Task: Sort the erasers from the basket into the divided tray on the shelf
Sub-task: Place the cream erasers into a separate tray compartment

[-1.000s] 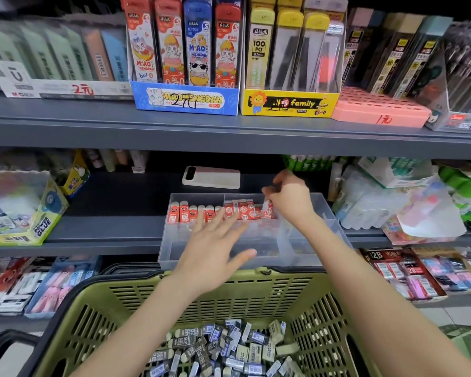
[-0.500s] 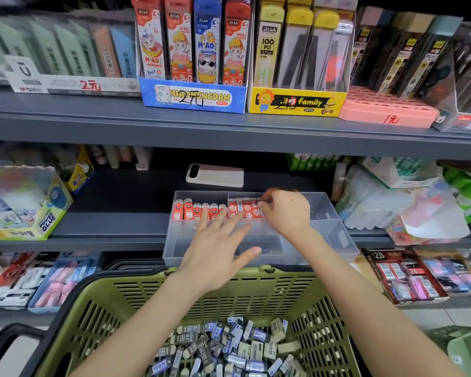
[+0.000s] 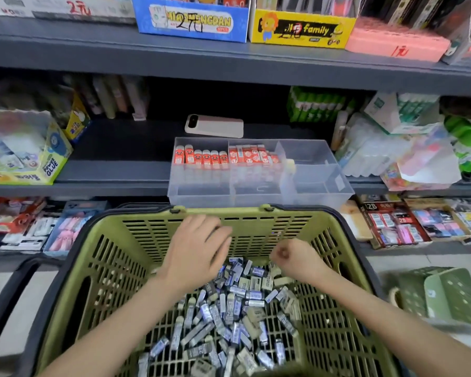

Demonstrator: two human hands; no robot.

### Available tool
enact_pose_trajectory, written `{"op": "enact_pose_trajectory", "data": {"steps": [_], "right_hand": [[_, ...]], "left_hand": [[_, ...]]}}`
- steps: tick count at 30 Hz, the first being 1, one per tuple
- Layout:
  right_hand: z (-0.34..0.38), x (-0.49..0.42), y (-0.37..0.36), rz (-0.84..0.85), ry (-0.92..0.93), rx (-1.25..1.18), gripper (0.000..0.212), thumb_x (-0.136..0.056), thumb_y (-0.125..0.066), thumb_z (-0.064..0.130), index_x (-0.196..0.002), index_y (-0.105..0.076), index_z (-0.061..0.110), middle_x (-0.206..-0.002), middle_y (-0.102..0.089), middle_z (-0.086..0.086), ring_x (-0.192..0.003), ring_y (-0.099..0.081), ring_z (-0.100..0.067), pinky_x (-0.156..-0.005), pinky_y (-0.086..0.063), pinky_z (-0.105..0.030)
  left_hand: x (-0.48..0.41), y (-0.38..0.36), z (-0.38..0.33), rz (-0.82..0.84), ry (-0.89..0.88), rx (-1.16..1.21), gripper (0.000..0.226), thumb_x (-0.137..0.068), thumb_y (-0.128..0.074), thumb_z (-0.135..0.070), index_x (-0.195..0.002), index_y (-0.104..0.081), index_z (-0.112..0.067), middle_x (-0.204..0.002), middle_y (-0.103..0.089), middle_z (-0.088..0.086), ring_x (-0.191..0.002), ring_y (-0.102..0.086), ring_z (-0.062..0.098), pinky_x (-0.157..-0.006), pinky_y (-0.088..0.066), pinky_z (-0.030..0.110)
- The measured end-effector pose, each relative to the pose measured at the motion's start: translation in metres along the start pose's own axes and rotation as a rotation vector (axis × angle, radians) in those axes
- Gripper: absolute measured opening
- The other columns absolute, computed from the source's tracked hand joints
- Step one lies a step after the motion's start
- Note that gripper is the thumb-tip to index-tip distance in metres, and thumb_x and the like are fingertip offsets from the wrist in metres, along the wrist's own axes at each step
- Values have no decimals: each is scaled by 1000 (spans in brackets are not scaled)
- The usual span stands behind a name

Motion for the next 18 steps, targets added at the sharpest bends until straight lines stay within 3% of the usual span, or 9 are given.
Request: {"op": "enact_pose_trajectory", "data": {"steps": [2,4,8,13,18], "right_hand": [[-29,-5,-30,153,-171,209,23,-92,-52,23,-103,-66,8,-98,-69,-6,-94,-66,-21,-80,-52,-30],[-42,-6,-51,178,-225,311,30,-92,-54,24,-118,-56,8,-107,-66,-9,-100,-64,-25,-81,-53,-31],[-47,-11,-85,172,-113,555,64,-86,-63,25,-140,-29,19,-128,-50,-13,-110,-54,-30,-80,-51,-36],[-56,-20,-82,165,-88,502,64,-80,-72,26,-135,-39,22,-110,-65,-7,-101,-61,-25,-77,-51,-33],[-58,-20,-82,95,-38,452,56,-85,-47,-9,-135,-46,16,-112,-64,-12,-100,-61,-26,-80,-53,-31]], "left_hand": [[27,-28,-2,198,33,38,20,-90,-51,-22,-89,-68,-11,-82,-63,2,-75,-55,19,-67,-47,30],[53,-57,0,409,130,89,17,-90,-58,-23,-98,-70,-14,-86,-64,1,-80,-58,20,-66,-52,32],[98,-96,6,692,282,135,36,-97,-46,-34,-129,-56,-22,-114,-59,-1,-110,-49,18,-92,-45,32],[108,-98,6,669,379,207,34,-97,-48,-32,-129,-55,-23,-117,-60,-5,-113,-47,14,-97,-34,23],[109,-93,8,625,675,420,25,-94,-56,-18,-118,-62,-19,-110,-62,-7,-99,-54,8,-92,-41,17]]}}
Point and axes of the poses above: each hand's wrist, its own x-axis away from the middle knuckle, its own y-axis out of the back of the hand, z = x × y, the point moved 5 cm from there along -x, towards the middle knuckle
